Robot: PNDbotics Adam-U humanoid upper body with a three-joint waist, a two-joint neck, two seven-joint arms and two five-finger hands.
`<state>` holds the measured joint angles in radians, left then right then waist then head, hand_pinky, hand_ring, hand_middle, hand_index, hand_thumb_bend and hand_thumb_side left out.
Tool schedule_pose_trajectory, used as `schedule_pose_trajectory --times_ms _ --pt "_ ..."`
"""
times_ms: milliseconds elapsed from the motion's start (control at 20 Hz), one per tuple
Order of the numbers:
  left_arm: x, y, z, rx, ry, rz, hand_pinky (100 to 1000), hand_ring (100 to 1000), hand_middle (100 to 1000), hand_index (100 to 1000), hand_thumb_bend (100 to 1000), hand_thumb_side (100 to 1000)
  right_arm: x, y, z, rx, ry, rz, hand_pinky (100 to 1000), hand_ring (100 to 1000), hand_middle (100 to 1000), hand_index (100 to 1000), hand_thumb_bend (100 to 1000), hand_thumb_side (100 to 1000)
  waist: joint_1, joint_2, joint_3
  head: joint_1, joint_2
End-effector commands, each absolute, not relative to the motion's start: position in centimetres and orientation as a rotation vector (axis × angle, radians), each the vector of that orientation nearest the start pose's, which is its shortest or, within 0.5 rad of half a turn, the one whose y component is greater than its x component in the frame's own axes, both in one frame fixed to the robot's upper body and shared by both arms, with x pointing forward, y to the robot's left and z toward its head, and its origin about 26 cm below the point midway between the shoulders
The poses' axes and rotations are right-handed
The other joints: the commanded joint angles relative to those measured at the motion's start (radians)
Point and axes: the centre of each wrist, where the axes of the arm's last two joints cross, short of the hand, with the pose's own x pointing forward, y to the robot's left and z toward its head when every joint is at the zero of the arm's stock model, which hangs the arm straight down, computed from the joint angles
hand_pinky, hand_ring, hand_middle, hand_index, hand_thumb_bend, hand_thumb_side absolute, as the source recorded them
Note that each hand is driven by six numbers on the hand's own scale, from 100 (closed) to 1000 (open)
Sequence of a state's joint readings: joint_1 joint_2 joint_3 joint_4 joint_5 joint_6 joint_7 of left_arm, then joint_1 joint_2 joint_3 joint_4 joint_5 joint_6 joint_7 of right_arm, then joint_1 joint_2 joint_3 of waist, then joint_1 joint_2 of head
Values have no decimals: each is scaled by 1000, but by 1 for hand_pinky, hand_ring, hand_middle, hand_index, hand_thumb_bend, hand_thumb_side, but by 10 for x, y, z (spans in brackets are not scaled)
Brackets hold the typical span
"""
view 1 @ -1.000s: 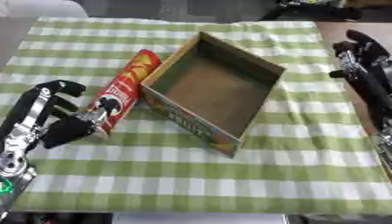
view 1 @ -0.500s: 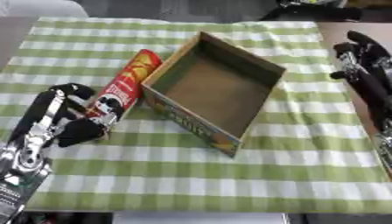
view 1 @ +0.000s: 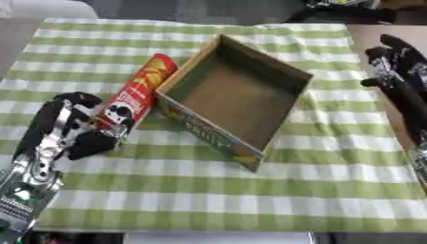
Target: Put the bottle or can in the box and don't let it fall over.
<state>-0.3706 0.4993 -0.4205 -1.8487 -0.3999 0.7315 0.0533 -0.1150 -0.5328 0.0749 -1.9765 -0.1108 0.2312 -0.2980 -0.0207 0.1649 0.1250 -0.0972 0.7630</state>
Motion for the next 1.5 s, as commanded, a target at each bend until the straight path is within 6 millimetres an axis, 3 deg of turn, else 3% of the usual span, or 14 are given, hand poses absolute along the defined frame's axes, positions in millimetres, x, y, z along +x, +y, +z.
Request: schedule_pose_trajectory --times_ms 50,650,1050,1500 --pt "311 199 156 758 -1459 -759 680 675 707 761 518 378 278 -293 166 -419 -1887 226 682 919 791 939 100 672 -3 -17 0 7 -9" --pt "328 193 145 768 -1414 -758 675 667 711 760 519 375 279 -293 165 -414 -1884 225 682 919 791 938 100 674 -8 -9 -4 12 -14" --pt "334 194 135 740 -1378 -749 593 630 718 761 512 390 279 -293 165 -412 -1885 223 683 920 792 938 100 674 -11 -6 -6 13 -18" --pt "337 195 124 719 -1339 -748 520 621 705 753 502 317 279 -293 165 -410 -1887 222 683 920 792 937 100 673 -14 -5 -7 15 -17"
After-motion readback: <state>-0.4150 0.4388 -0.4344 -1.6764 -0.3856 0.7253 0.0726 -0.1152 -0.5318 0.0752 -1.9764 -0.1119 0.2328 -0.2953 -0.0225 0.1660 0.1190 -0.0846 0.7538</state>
